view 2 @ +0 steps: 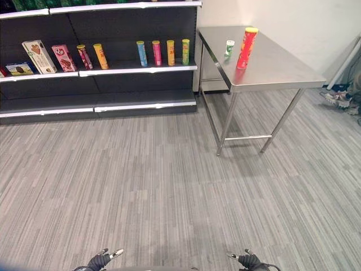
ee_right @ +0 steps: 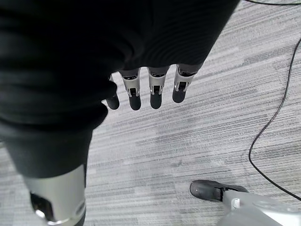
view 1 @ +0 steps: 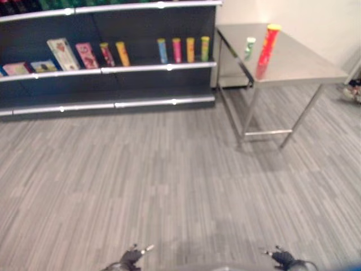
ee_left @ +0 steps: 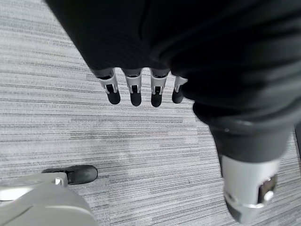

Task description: Put the goods on the table back onto the shelves and tidy them up.

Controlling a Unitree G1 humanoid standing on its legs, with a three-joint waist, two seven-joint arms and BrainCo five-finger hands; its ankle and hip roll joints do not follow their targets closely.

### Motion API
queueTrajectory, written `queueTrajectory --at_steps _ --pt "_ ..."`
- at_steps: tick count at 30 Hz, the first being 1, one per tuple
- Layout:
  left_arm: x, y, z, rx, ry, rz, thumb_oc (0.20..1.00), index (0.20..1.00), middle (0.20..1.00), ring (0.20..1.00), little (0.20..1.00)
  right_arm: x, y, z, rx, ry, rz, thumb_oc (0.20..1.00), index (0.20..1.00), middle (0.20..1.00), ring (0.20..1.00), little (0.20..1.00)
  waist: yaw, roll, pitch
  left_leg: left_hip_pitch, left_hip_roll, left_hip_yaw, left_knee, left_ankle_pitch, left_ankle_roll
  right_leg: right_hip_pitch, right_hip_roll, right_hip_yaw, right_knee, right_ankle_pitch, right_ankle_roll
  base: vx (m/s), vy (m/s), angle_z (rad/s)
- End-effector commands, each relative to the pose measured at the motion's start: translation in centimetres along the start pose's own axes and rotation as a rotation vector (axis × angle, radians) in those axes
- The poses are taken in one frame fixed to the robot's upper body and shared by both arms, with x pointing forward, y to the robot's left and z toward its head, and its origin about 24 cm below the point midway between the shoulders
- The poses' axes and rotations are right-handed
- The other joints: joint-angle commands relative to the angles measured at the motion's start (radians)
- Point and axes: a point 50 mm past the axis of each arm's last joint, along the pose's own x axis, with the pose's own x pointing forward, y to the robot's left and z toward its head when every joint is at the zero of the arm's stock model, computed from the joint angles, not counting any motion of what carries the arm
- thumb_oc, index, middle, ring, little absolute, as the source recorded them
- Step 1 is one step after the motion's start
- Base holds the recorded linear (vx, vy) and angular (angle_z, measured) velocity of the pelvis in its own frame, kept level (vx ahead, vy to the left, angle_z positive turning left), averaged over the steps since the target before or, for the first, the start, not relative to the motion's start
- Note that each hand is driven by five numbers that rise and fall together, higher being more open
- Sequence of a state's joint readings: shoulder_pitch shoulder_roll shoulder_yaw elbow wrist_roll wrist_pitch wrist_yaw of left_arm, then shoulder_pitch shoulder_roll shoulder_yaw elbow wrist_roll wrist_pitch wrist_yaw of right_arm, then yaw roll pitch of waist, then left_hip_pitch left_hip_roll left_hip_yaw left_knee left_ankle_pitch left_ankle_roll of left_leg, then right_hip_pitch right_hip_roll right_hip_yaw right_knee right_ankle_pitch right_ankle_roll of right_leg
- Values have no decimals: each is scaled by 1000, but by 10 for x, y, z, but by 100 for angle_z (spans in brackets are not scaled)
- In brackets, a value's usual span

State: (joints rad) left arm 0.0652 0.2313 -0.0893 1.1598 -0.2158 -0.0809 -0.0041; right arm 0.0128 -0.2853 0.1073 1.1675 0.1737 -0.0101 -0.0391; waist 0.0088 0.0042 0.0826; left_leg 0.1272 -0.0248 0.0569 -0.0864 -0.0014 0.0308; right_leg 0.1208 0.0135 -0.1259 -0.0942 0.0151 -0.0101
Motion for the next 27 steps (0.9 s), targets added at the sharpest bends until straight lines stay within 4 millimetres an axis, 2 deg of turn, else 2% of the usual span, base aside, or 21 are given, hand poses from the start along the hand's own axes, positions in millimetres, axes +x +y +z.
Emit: queueTrajectory --at_steps 1,13,27 --pt "5 3 26 69 -77 -4 1000 1000 1000 1000 1000 2 -11 23 -24 -74 -33 1000 1000 1000 1000 1000 5 -34 -16 1 32 -1 -1 -44 -79 13 -101 -35 8 -2 129 0 0 0" --pt "4 1 17 91 -38 3 1000 1000 1000 1000 1000 1 -4 5 -4 -15 -25 1000 1000 1000 1000 1000 -1 -31 -15 8 31 3 -1 -46 -77 17 -102 -35 11 -4 129 0 0 0" --pt "3 -2 8 154 -8 -2 1000 1000 1000 1000 1000 1 -2 0 -30 0 -13 1000 1000 1000 1000 1000 -3 -29 -12 2 30 8 -1 -48 -73 7 -104 -29 14 -2 130 -2 2 -1"
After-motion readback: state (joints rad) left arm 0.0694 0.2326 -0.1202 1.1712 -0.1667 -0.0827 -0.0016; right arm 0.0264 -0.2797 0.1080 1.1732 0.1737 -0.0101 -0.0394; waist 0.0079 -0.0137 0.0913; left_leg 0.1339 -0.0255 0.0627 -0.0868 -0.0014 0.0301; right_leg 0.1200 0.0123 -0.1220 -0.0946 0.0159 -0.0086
